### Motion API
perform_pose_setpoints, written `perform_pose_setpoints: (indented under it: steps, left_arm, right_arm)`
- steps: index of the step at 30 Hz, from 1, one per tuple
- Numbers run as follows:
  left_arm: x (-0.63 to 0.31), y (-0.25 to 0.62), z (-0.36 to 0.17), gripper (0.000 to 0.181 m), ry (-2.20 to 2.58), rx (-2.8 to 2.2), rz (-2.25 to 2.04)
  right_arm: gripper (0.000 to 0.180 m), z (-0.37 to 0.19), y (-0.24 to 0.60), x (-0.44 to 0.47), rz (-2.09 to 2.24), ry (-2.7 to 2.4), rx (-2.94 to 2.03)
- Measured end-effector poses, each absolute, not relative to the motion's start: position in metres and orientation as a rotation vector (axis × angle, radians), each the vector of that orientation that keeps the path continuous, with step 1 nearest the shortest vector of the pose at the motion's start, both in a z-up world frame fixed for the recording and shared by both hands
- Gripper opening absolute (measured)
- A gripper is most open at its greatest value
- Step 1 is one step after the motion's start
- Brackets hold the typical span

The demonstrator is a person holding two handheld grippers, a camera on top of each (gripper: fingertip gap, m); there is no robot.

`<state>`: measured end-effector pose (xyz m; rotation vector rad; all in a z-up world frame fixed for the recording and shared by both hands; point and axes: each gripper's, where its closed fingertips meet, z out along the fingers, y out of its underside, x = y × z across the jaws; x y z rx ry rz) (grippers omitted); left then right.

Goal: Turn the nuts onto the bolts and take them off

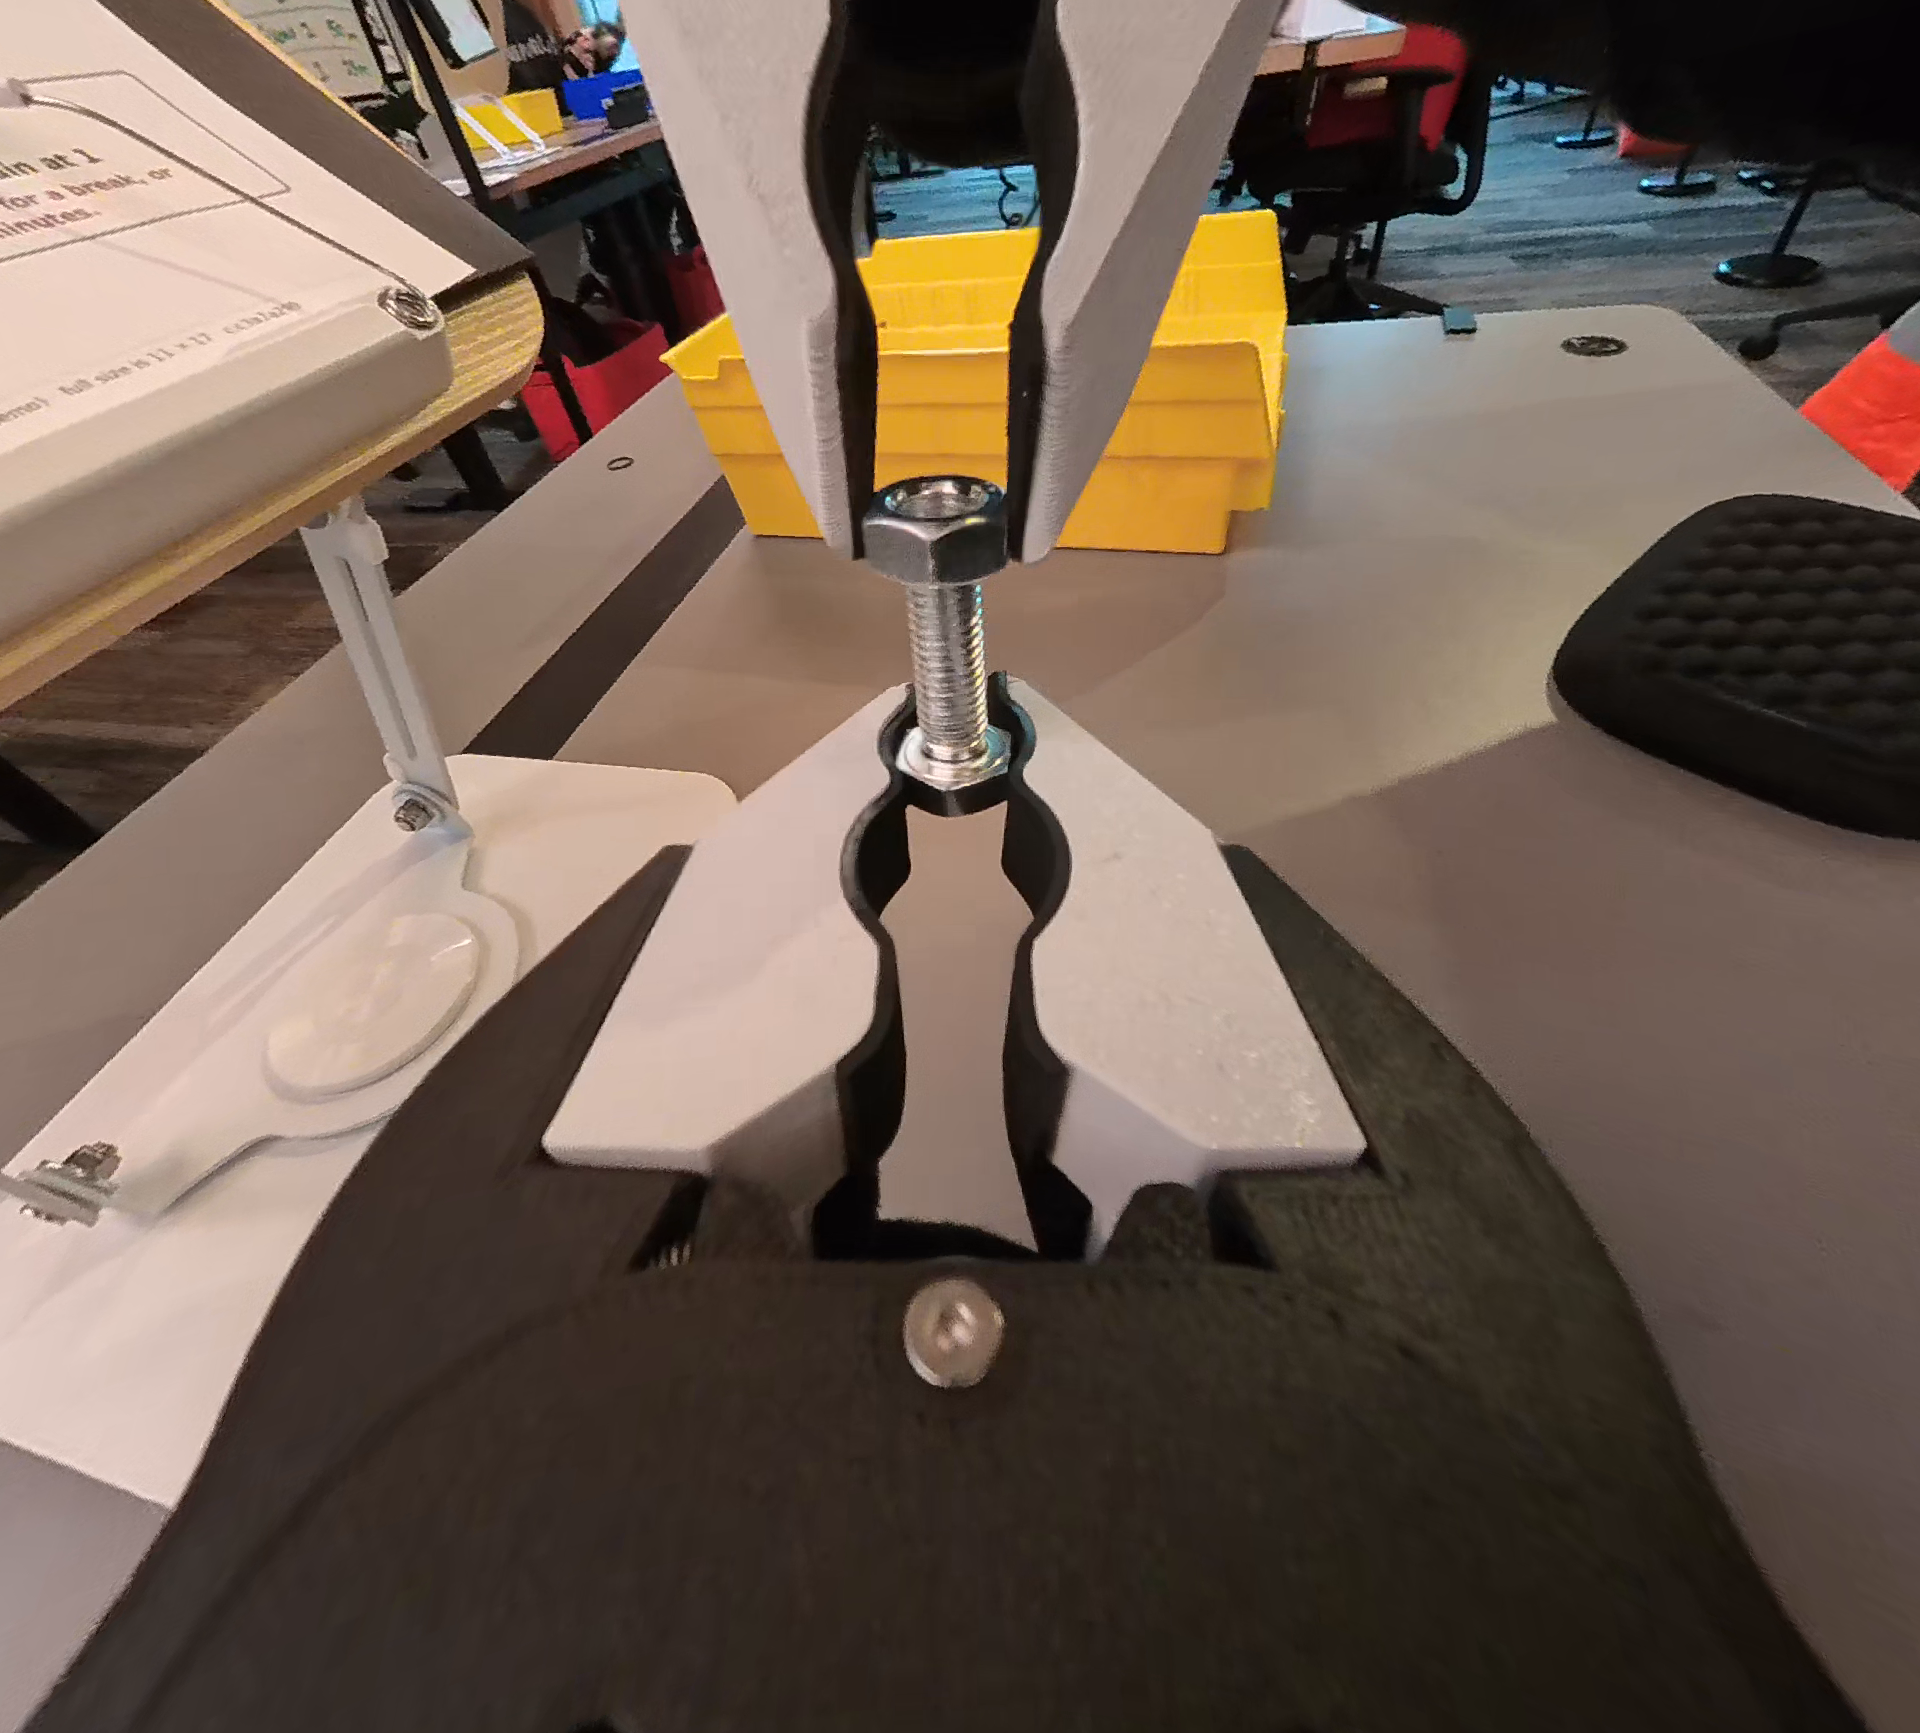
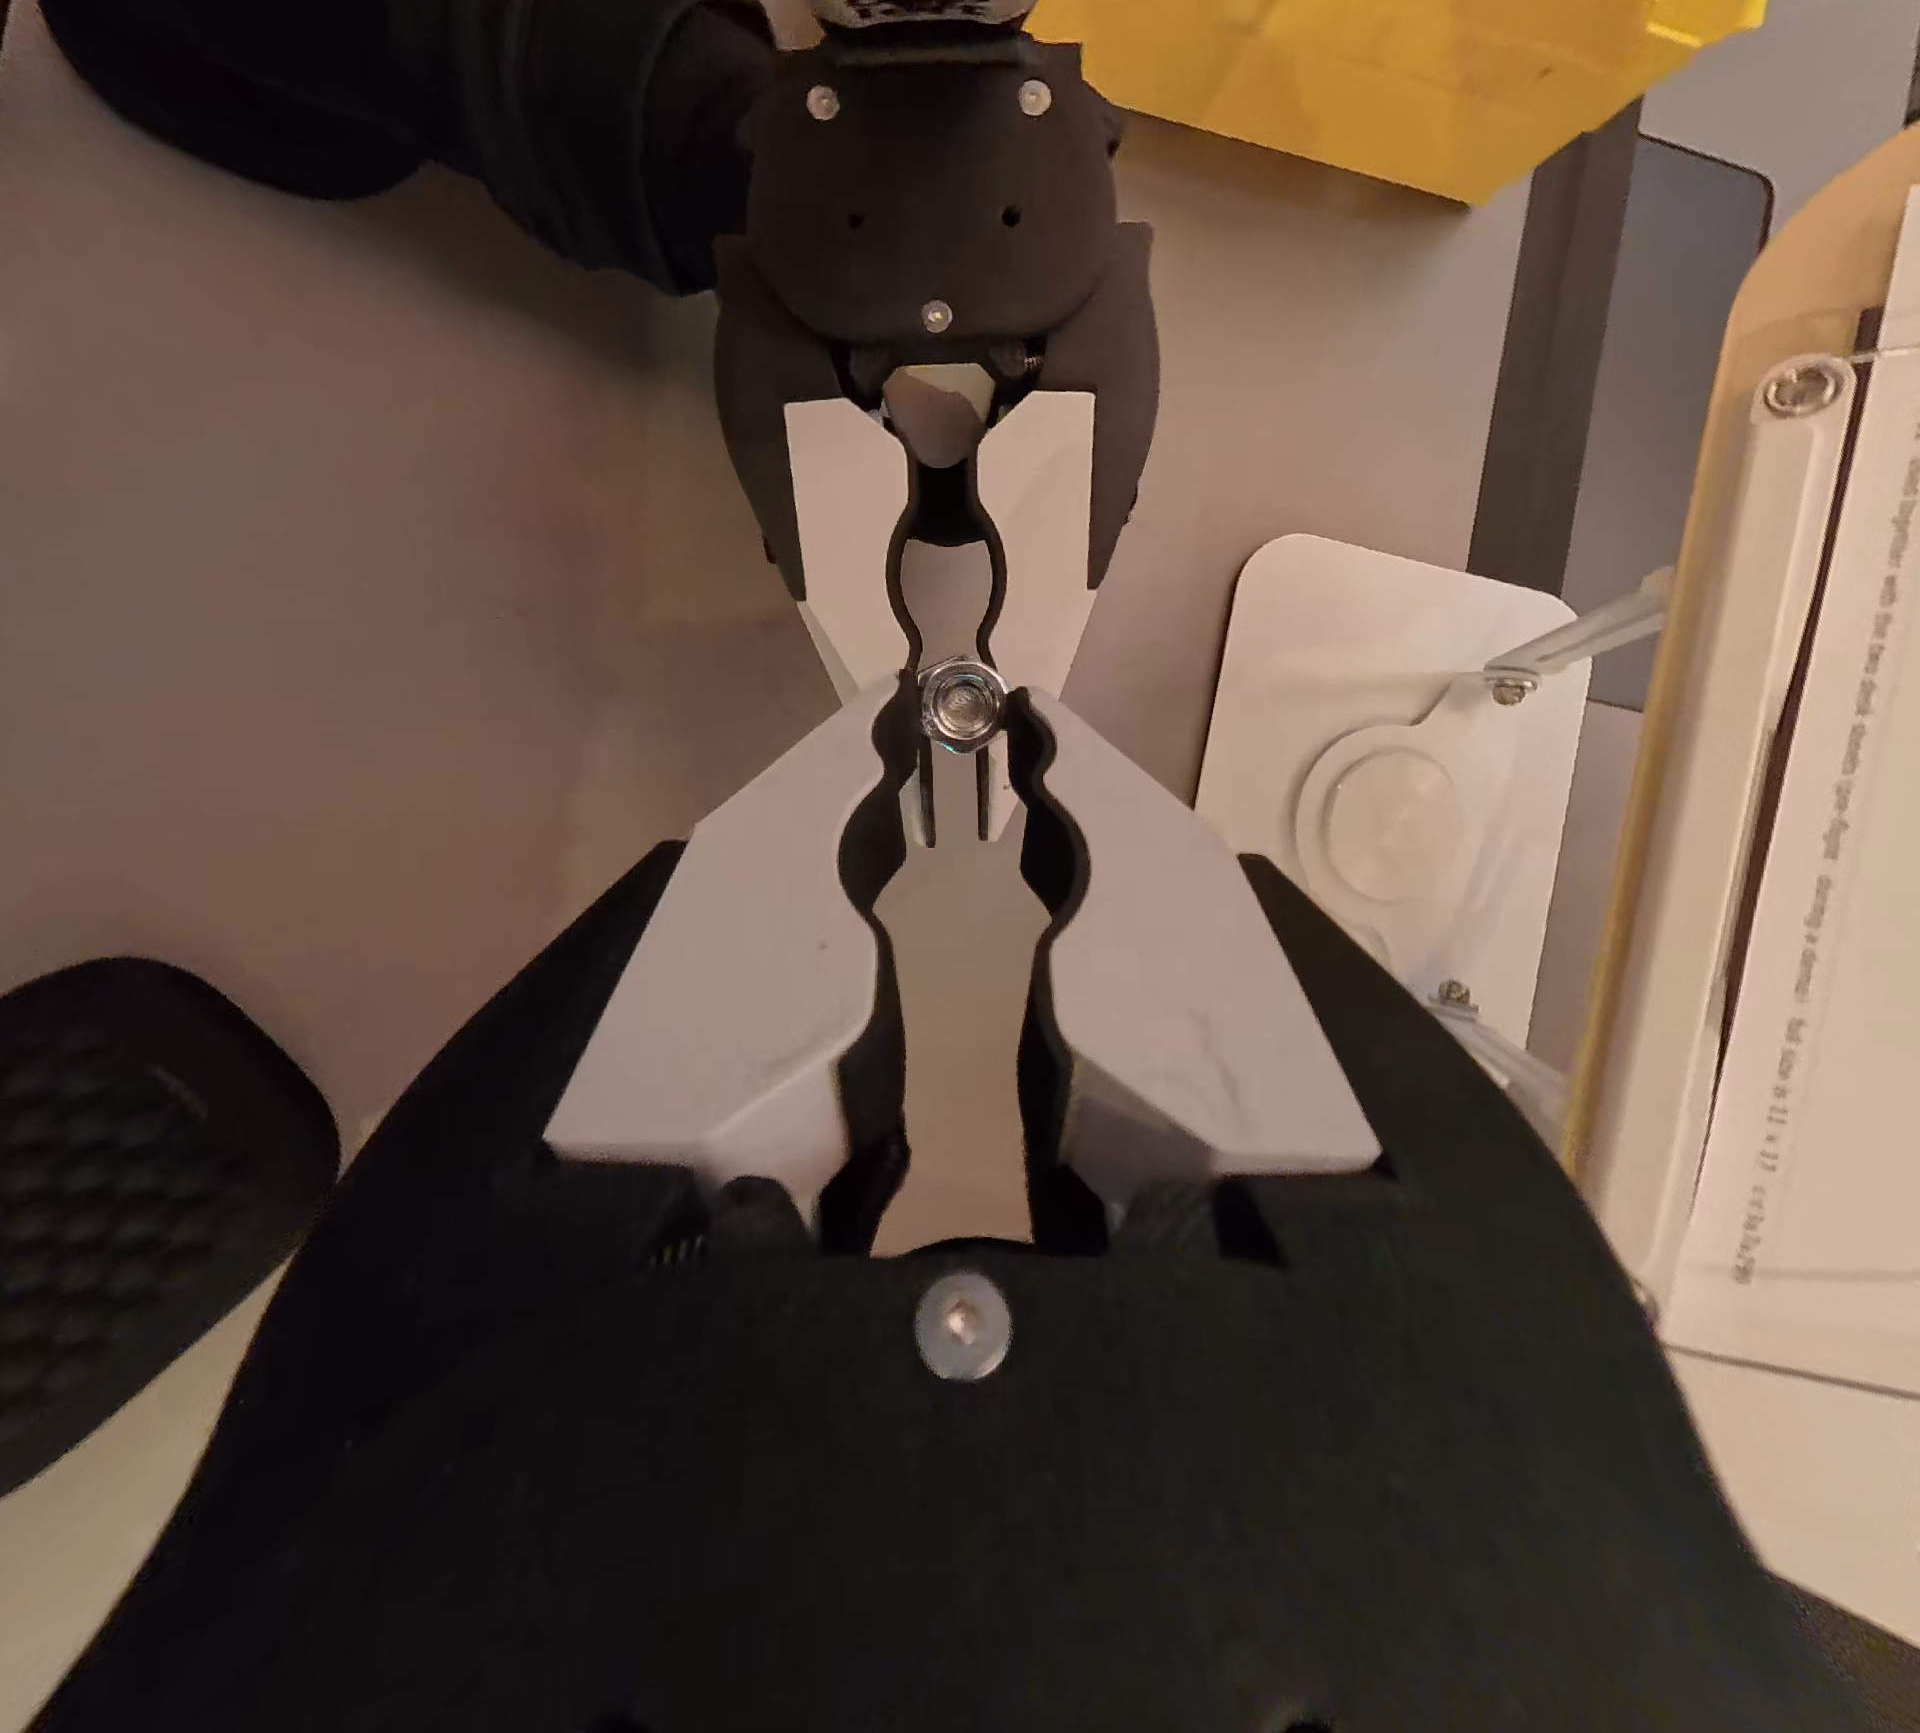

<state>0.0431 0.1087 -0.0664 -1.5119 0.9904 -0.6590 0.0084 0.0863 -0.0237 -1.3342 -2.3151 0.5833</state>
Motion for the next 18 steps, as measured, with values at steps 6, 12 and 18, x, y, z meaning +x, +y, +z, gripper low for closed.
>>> perform_pose_setpoints:
  steps: [6, 12, 18]
  left_arm:
    - [0.04, 0.119, -0.074, 0.01, 0.955, -1.552, -0.591]
    - [0.038, 0.126, -0.078, 0.01, 0.937, -1.575, -0.549]
    - [0.039, 0.128, -0.081, 0.01, 0.929, -1.583, -0.566]
  right_arm:
    - [0.015, -0.031, 0.097, 0.008, 0.58, -2.164, -1.545]
    - [0.015, -0.034, 0.102, 0.007, 0.574, -1.991, -1.704]
    - [0.017, -0.037, 0.105, 0.008, 0.544, -1.956, -1.745]
